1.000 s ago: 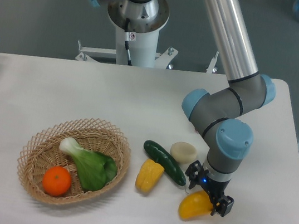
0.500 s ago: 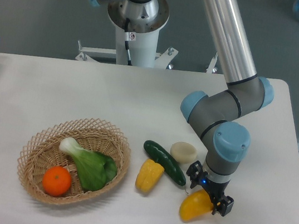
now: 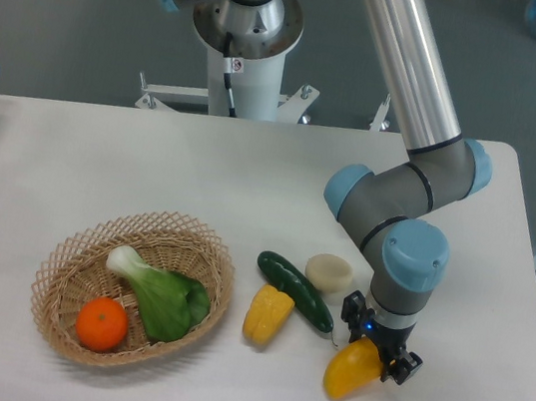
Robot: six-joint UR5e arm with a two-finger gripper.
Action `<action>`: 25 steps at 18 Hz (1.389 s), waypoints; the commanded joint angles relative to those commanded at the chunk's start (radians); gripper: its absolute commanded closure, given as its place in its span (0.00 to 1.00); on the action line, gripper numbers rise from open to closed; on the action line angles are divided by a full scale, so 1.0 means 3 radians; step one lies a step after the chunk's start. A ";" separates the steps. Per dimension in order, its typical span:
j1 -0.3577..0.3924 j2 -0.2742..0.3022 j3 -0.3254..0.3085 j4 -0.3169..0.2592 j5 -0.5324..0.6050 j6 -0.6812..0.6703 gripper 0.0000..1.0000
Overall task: Pick up the mango from the table
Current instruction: 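Close the gripper on the yellow mango, then lift the grasped mango up off the table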
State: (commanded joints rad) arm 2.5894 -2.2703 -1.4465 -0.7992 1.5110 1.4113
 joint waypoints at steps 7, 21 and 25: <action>-0.0077 0.0281 0.0046 0.0020 -0.0173 -0.0347 0.45; 0.0092 0.1151 0.0153 0.0041 -0.1401 -0.1820 0.45; 0.0102 0.1197 0.0159 0.0036 -0.1416 -0.1846 0.45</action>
State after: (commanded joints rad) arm 2.6200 -1.9114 -1.3990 -0.7885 1.0861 0.8575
